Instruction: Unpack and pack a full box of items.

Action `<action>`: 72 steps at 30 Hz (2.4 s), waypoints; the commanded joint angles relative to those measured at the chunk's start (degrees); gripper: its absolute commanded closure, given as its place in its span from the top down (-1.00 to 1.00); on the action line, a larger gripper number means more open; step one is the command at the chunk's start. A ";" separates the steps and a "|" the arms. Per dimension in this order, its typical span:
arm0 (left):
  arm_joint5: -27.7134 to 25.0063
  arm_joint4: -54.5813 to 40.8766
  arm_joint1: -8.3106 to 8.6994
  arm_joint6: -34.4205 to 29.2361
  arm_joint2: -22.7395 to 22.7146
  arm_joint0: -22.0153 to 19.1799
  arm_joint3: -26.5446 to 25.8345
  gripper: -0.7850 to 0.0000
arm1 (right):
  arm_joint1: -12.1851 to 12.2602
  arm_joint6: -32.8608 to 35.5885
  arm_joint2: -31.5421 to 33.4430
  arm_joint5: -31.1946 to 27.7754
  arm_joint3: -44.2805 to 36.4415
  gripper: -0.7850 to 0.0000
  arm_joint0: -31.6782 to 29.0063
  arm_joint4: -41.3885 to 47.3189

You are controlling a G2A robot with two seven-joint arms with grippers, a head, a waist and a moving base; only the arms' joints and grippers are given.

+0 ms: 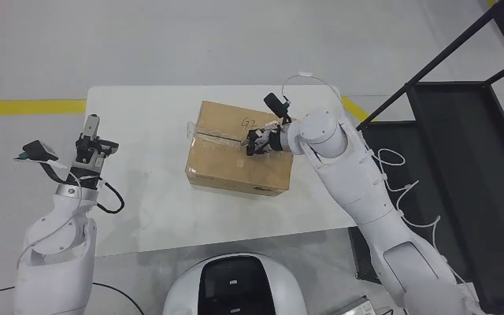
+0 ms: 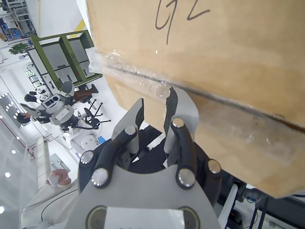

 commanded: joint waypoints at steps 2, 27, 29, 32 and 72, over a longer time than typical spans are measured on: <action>0.00 0.00 0.00 0.00 0.00 0.00 0.00 1.00 | 0.77 2.69 2.04 0.67 -2.69 -0.47 -1.43 0.51; 0.00 0.00 0.00 0.00 0.00 0.00 0.00 1.00 | 0.93 -8.94 -2.02 1.88 -2.49 -1.00 0.17 8.53; 0.00 0.00 0.00 0.00 0.00 0.00 0.00 1.00 | 0.00 -11.43 -5.05 0.76 0.23 -1.00 2.09 9.11; 0.00 0.00 0.00 0.00 0.00 0.00 0.00 1.00 | -1.26 -13.28 -8.76 -0.36 4.24 -1.00 4.69 10.25; 0.00 0.00 0.00 0.00 0.00 0.00 0.00 1.00 | 8.87 7.59 4.82 2.10 -4.52 -1.00 -5.56 -20.05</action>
